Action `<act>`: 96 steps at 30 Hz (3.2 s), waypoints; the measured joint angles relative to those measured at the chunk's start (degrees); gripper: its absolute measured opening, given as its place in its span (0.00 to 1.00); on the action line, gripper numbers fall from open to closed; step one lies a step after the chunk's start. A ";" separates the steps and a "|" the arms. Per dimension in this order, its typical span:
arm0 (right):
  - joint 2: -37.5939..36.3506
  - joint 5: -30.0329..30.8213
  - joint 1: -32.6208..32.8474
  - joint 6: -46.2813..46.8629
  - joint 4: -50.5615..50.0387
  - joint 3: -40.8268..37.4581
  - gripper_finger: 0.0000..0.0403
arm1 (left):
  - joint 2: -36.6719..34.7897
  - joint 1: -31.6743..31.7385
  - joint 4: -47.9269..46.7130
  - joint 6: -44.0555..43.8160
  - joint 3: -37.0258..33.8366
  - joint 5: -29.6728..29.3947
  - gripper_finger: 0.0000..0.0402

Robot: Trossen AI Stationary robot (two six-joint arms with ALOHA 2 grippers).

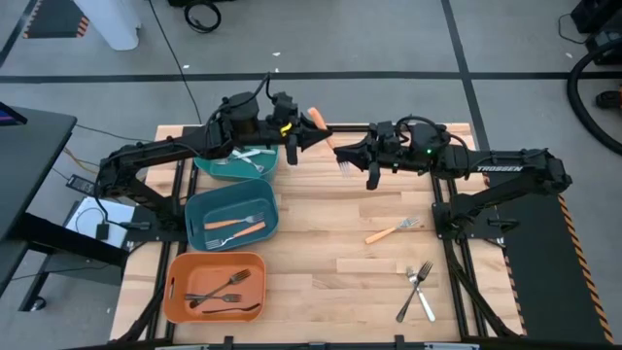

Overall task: Sort silverware by color (type)
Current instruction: Put the orange fork into the blue bin, then put the black fork into the orange bin

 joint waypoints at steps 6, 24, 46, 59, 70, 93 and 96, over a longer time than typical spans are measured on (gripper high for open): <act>-0.05 -0.01 0.00 -0.54 -0.07 -0.02 0.00 | 0.00 -0.04 0.14 1.16 0.00 0.22 0.13; -0.07 -0.18 -0.04 -2.49 -0.10 -0.02 0.22 | -3.39 0.00 -15.48 6.39 -0.06 0.75 0.13; -0.07 -1.41 -0.35 -3.08 -0.58 -0.02 0.22 | -14.20 -5.40 -86.00 16.27 -4.99 -10.59 0.14; -0.05 -1.28 -0.35 -2.96 -0.60 -0.02 0.22 | -13.99 -6.08 -74.24 16.36 -26.32 -10.69 0.22; -0.22 -1.29 -0.75 -3.10 -6.19 -0.02 0.22 | -13.99 -6.08 -74.19 11.36 -26.20 -10.73 0.23; 2.92 -7.52 1.37 -4.95 -65.53 -6.00 0.30 | -14.01 -6.14 -58.75 10.31 -5.31 -10.69 0.23; 2.88 -11.24 4.27 1.53 -66.60 -7.82 0.31 | -14.01 -6.14 -59.06 10.35 -5.31 -10.69 0.23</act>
